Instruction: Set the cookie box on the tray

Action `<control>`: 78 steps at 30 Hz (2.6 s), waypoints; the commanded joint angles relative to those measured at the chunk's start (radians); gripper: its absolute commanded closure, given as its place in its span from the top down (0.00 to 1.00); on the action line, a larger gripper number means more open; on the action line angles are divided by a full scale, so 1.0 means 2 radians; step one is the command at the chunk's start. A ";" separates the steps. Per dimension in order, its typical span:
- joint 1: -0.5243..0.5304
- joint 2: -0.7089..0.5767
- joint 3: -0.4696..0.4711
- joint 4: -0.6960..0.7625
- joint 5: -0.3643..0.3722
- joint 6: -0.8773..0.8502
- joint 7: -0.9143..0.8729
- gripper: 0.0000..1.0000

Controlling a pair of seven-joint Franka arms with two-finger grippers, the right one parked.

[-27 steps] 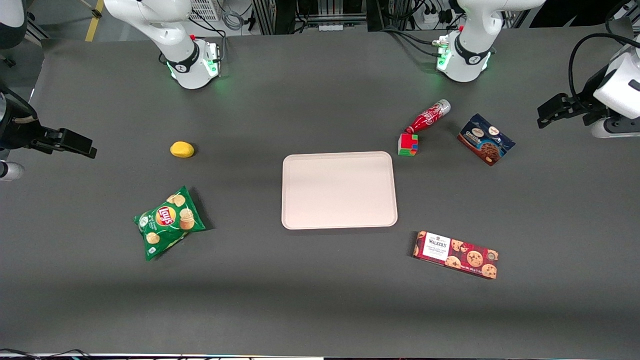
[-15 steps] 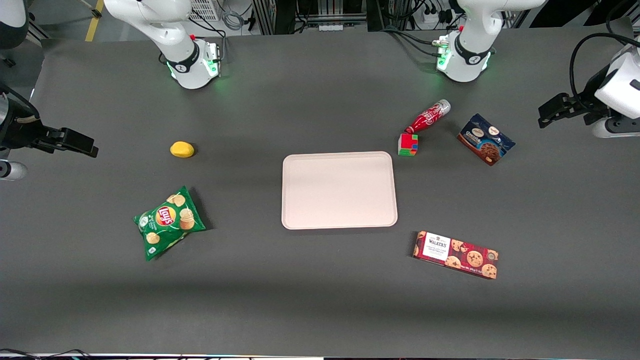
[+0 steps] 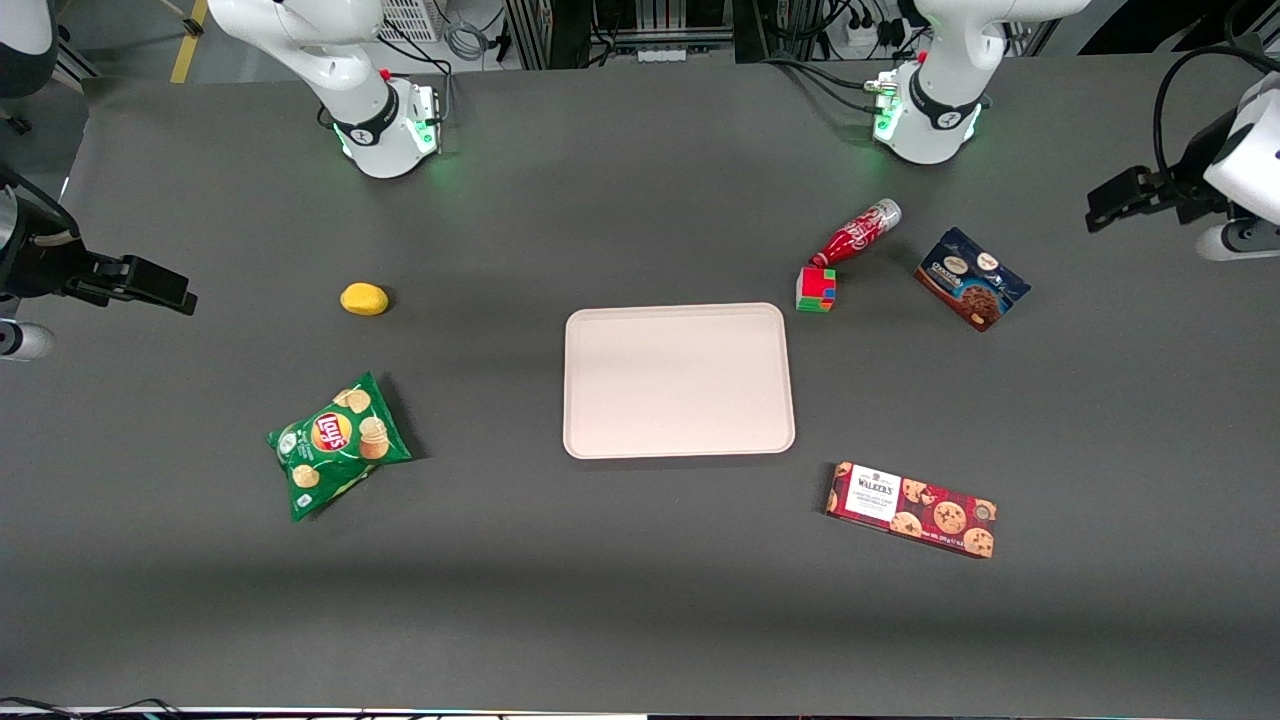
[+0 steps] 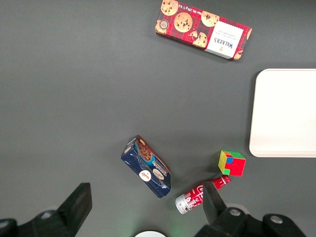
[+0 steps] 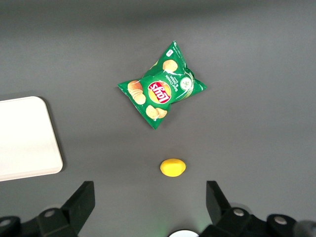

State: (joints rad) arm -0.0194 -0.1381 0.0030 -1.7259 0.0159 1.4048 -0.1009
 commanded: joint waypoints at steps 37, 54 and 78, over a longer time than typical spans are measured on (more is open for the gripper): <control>0.000 0.027 0.037 -0.438 0.011 0.486 -0.223 1.00; -0.001 0.061 0.037 -0.468 0.012 0.561 -0.214 0.21; -0.003 0.062 0.009 -0.229 0.004 0.334 -0.209 0.17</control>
State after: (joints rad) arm -0.0156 -0.0125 0.0427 -2.3502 0.0273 2.2411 -0.5126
